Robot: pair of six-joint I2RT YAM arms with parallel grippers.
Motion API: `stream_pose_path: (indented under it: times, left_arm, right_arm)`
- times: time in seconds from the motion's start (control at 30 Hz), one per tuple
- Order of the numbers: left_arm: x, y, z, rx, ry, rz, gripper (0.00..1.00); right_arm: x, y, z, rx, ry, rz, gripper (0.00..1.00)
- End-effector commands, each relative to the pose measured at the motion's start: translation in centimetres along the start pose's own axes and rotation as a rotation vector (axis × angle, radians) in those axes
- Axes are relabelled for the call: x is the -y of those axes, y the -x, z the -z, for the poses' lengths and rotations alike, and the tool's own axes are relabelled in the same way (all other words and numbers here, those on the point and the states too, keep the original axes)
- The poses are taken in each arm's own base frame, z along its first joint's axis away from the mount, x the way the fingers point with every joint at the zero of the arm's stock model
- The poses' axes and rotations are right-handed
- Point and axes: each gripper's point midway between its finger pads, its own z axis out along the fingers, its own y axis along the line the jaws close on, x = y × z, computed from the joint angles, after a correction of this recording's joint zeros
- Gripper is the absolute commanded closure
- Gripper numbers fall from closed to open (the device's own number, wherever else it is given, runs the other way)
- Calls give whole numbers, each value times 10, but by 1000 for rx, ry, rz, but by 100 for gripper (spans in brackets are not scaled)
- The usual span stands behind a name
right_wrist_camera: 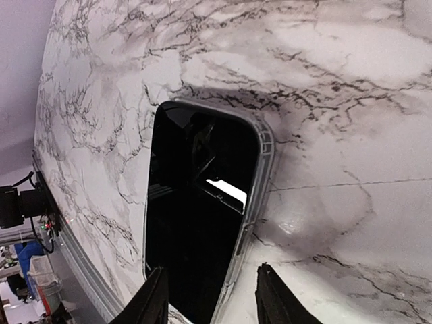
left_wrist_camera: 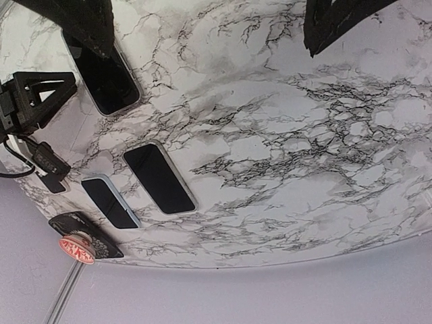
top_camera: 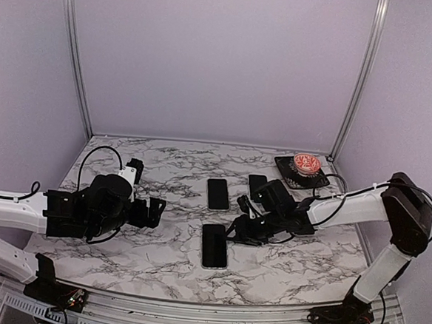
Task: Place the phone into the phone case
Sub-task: Place the phone with the phone case at the center of the board, then reset both arms
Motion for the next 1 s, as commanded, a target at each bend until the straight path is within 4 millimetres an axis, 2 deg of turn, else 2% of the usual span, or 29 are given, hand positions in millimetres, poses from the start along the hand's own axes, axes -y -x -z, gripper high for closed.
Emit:
stream_pose_path:
  times: [0.0,0.07,0.13,0.17,0.2,0.23,0.33,0.43,0.53,0.63,0.77,0.87,0.97]
  left_arm:
    - [-13,11,10,33,53,-6,1]
    - [-20,17,13,46,82,-16,1]
    - [-32,24,15,66,126,-19,1]
    - [-44,28,15,74,167,-4,1]
    - [-57,31,16,76,201,25,1]
    - [-72,36,15,80,232,67,1]
    - [-109,45,15,97,309,121,1]
    - [-143,48,11,85,408,131,1]
    - [-177,41,3,47,517,148,1]
    - [-209,42,10,85,649,138,1]
    - [-243,42,24,158,754,147,1]
    - [-257,45,36,253,800,164,1]
    - [-262,43,41,304,808,171,1]
  right_arm:
    - [-6,22,34,105,-95,81,53]
    - [-10,37,58,180,-144,135,39]
    - [-5,56,89,283,-210,174,12]
    - [3,67,106,343,-249,186,3]
    - [12,77,125,405,-285,189,2]
    - [32,90,150,498,-381,172,1]
    - [74,107,207,673,-515,152,1]
    - [112,112,257,841,-606,110,1]
    - [158,102,297,961,-707,6,1]
    - [179,93,316,1065,-796,-20,1]
    - [198,81,325,1151,-873,-89,1]
    - [212,74,332,1186,-946,-152,1]
    - [214,73,327,1177,-943,-143,1]
